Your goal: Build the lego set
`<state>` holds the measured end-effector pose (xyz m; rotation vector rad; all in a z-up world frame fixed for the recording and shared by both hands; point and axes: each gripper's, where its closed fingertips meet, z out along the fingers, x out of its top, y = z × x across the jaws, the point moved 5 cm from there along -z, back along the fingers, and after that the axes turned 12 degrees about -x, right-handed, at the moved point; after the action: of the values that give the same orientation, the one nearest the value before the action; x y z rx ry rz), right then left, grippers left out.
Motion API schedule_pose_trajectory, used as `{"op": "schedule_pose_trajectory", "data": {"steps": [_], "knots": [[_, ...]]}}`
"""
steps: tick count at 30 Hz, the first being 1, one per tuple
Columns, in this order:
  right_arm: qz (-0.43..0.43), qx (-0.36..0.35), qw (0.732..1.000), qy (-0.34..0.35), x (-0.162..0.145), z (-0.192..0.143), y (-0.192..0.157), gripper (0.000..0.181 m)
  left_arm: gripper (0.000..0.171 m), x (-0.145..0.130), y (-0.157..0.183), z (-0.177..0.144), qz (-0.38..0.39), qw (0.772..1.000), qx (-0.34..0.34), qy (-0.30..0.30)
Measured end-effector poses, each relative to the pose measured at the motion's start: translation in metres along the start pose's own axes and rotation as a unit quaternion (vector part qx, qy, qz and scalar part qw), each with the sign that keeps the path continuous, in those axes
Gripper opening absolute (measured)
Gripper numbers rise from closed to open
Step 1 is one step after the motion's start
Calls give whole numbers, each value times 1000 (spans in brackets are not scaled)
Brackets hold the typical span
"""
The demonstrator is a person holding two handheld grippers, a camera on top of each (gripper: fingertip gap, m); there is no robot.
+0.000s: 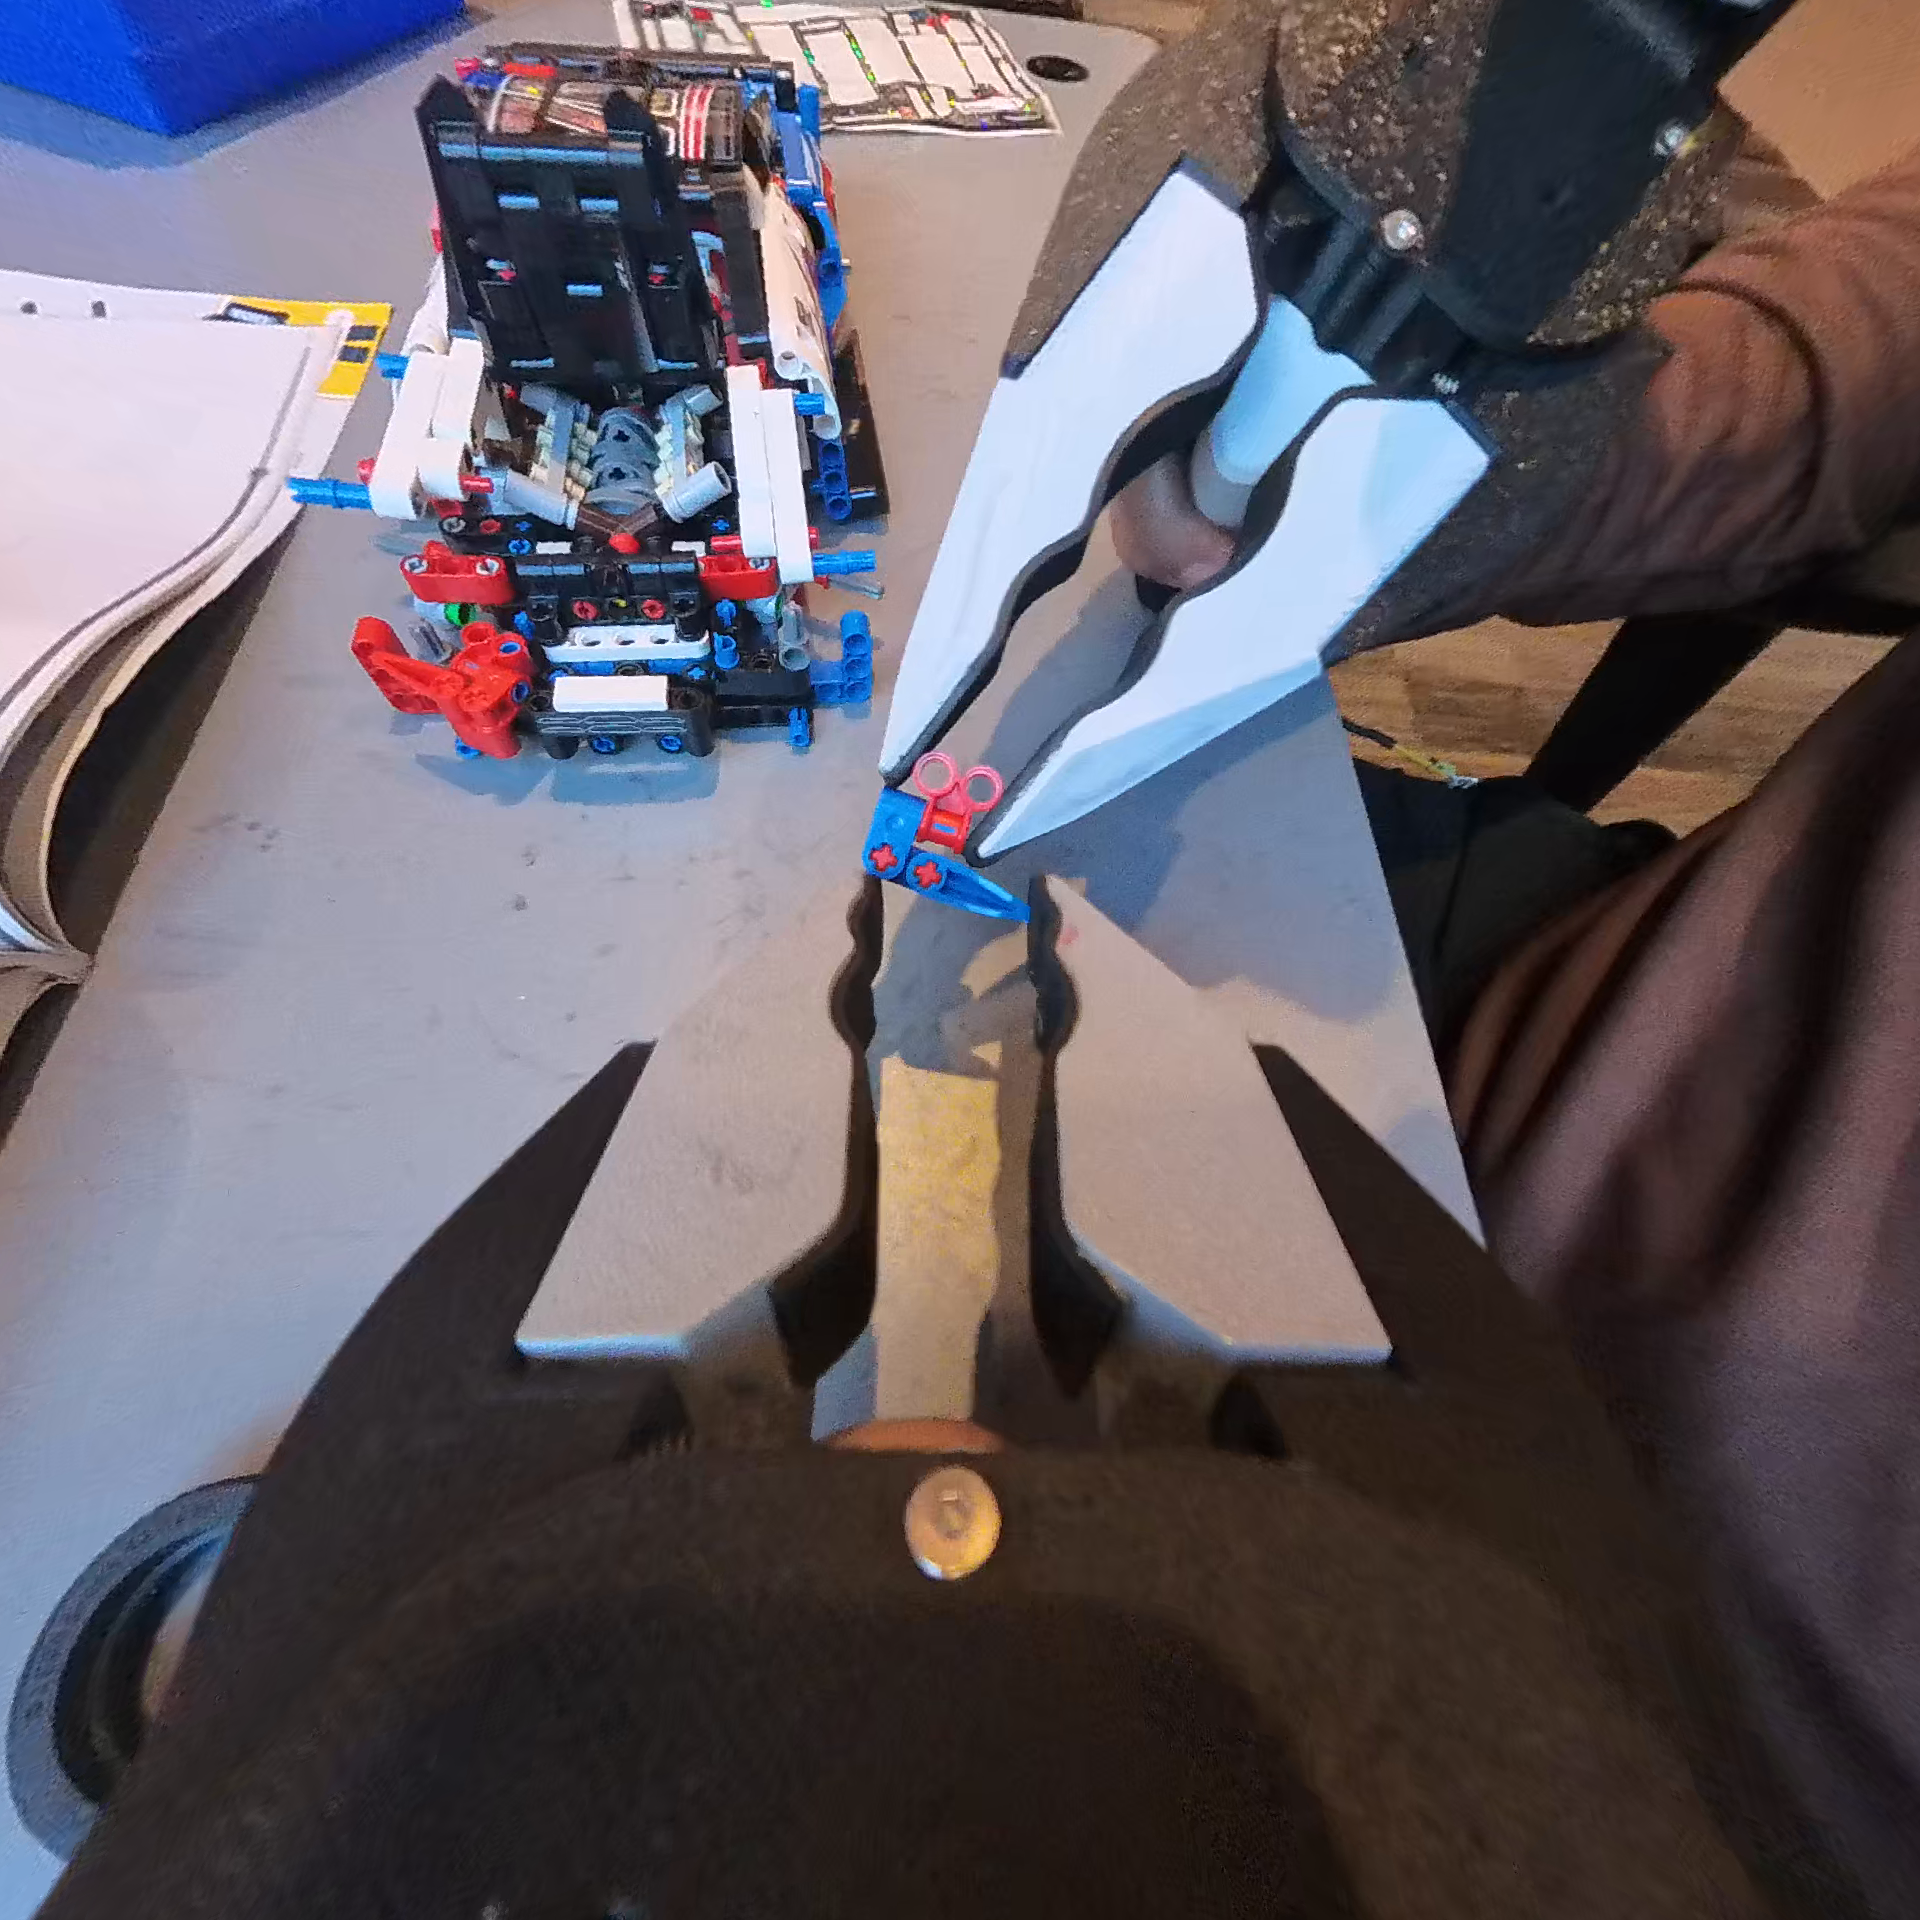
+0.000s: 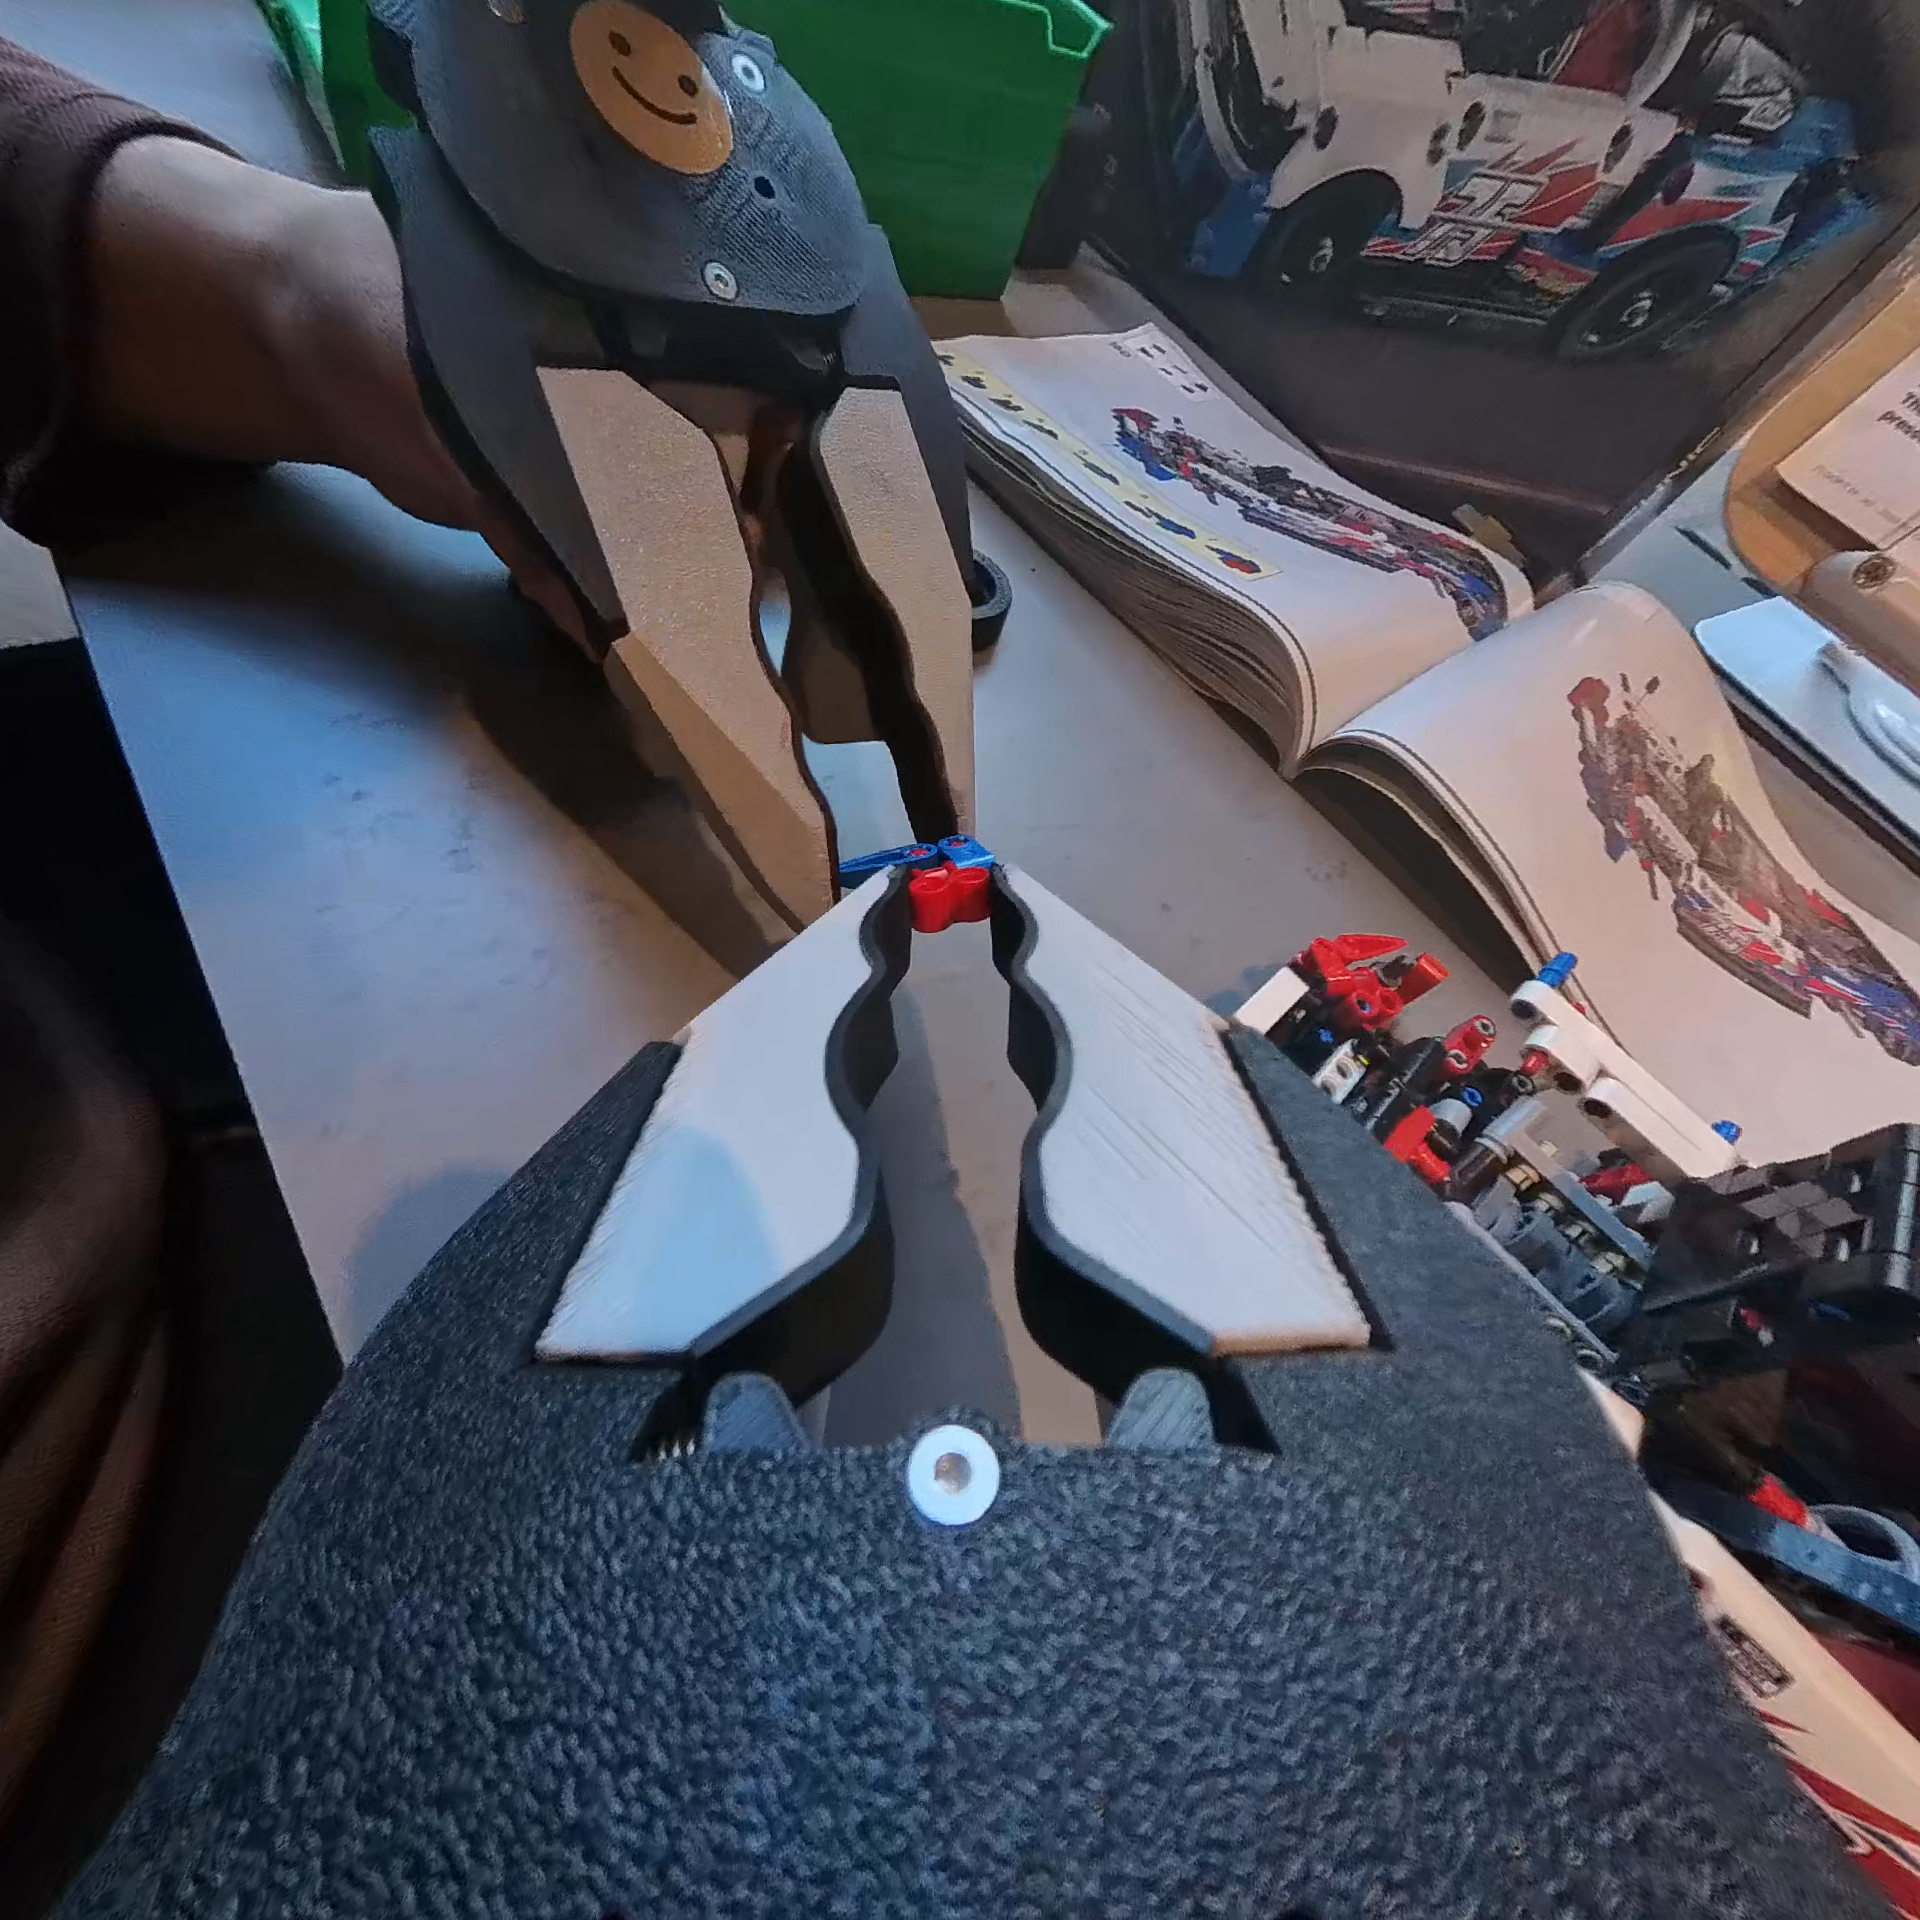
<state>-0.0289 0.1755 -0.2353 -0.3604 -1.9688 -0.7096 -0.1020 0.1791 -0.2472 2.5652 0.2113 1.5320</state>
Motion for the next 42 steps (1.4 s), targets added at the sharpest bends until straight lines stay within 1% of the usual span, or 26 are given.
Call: {"op": "schedule_pose_trajectory", "data": {"steps": [1, 2, 5, 7, 14, 20, 21, 22, 23, 24, 27, 29, 30, 31, 33, 34, 35, 36, 37, 38, 40, 42], "knots": [[2, 4, 1000, -1, 0, 0, 0, 14, 25, 0, 1, 1, 6, 1000, 0, -4], [7, 7, 1000, 1, 0, -1, 1, 14, 19, 0, 2, 1, 13, 1000, -7, -6], [30, 37, 999, 8, 1, -4, 0, 14, 19, 1, 6, 1, 26, 999, -21, -3], [30, 47, 998, 11, 0, -5, -1, 14, 19, 0, 7, 1, 26, 999, -32, -6], [81, 92, 992, 23, 2, -10, 0, 14, 19, 2, 12, 0, 53, 997, -50, 1], [108, 130, 985, 35, 6, -13, -4, 15, 19, 3, 19, -3, 102, 993, -61, -3], [116, 139, 983, 38, 7, -14, -4, 15, 0, 1, 21, -6, 109, 992, -64, -9], [134, 156, 978, 42, 9, -15, -4, 15, 0, 3, 23, -9, 131, 990, -57, 4], [152, 168, 973, 45, 9, -16, -2, 14, 0, 5, 28, -9, 145, 987, -66, 8], [160, 174, 971, 45, 9, -16, -1, 14, 0, 7, 31, -8, 145, 987, -71, 16], [154, 161, 974, 48, 9, -16, -1, 14, 0, 5, 28, -5, 114, 990, -83, 9], [148, 135, 978, 56, 10, -15, 3, 14, 0, 1, 19, -7, 91, 994, -65, 0], [140, 122, 981, 57, 10, -15, 5, 15, 8, 1, 16, -9, 76, 995, -66, 2], [125, 106, 985, 56, 9, -15, 6, 15, 28, 2, 14, -10, 52, 996, -71, 9], [83, 78, 992, 56, 10, -15, 4, 14, 57, 2, 9, -8, -11, 995, -93, 19], [61, 69, 994, 59, 12, -15, 1, 14, 59, 1, 7, -8, -42, 993, -104, 24], [40, 59, 995, 63, 15, -16, -3, 14, 59, 2, 6, -8, -63, 990, -118, 33], [20, 51, 996, 66, 17, -16, -6, 14, 54, 4, 7, -10, -73, 988, -131, 46], [2, 45, 997, 66, 18, -17, -9, 15, 46, 5, 8, -12, -71, 987, -135, 57], [-9, 40, 997, 65, 18, -16, -10, 15, 40, 6, 9, -13, -64, 987, -136, 61], [-17, 37, 997, 60, 17, -16, -11, 15, 35, 4, 11, -12, -52, 988, -136, 54], [-24, 35, 997, 58, 17, -15, -13, 15, 34, 4, 14, -10, -54, 986, -149, 49]]}}
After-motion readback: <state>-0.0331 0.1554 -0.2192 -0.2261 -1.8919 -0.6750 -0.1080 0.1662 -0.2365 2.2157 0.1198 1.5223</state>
